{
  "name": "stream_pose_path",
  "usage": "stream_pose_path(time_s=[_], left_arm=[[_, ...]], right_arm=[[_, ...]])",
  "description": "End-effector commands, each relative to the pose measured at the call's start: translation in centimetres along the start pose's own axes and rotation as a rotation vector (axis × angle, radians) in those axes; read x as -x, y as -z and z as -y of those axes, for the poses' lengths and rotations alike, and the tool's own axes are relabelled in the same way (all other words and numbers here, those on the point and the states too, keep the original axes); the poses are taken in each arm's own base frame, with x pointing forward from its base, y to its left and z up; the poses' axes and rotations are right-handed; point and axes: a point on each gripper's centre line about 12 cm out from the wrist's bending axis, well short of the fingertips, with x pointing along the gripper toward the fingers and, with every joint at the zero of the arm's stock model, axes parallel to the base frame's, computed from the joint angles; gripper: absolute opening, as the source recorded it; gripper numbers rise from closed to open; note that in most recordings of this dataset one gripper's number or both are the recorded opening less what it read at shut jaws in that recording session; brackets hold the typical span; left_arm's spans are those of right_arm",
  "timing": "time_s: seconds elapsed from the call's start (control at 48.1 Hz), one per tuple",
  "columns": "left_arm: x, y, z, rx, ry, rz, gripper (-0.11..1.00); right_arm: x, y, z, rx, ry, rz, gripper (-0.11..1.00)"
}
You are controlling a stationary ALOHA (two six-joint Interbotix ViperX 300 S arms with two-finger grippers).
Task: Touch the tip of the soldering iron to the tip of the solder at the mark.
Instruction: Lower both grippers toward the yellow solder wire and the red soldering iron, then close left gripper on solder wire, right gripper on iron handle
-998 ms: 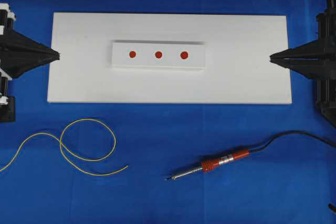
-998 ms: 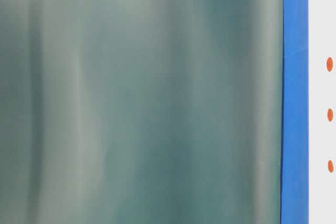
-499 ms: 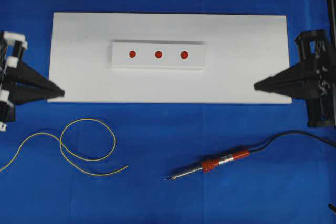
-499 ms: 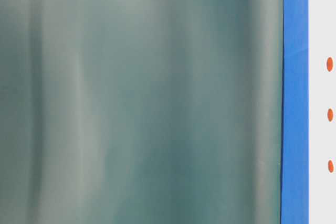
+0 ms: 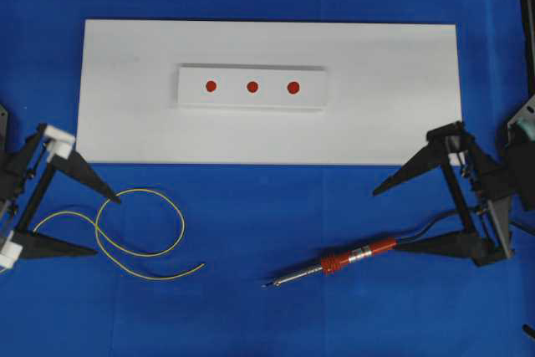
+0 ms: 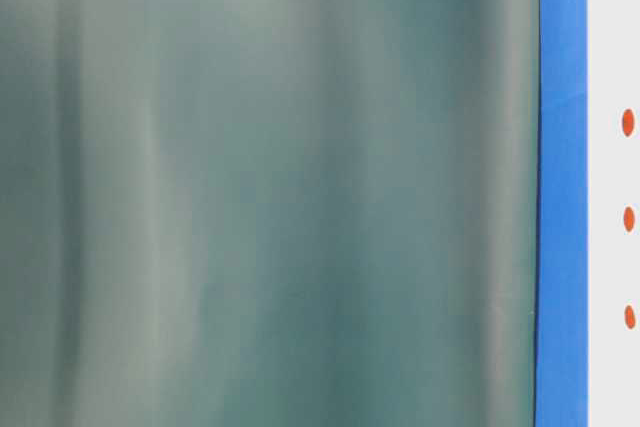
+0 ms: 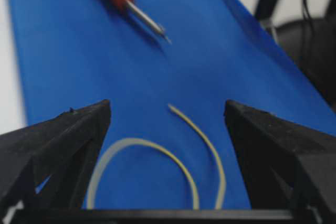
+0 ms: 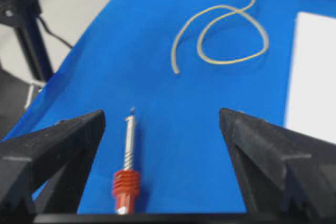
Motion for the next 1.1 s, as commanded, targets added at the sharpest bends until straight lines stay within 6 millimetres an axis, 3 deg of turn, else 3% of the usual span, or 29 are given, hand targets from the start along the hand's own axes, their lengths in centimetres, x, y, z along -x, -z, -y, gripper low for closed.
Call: stream_pose_path(time_s=[0.0,0.291,0.499,0.79,1.081], left_arm=[[-0.6,0.6,0.5,0.012,0.019,0.001,0.82],[-2.5,4.8,0.7,0.09,0.028,-0.045,0.78],[-4.7,6.8,2.4,0.076,0.084,-0.088,0.77],[-7.0,9.2,3.3,0.061,0.105,-0.154,0.77],[-8.3,10.4,3.7,0.042,0.112,-0.193,0.72]], right_arm=[[-0.8,1.0,-0.3,-0.027,-0.006,0.008,0.89],[-4.0,6.1,-0.7,-0.09,0.042,-0.041,0.89],[-6.1,9.1,-1.8,-0.092,0.052,-0.105,0.89],[-6.9,12.5,-1.5,-0.088,0.108,-0.155,0.88],[-7.6,14.2,-1.5,-0.077,0.123,-0.193,0.79]])
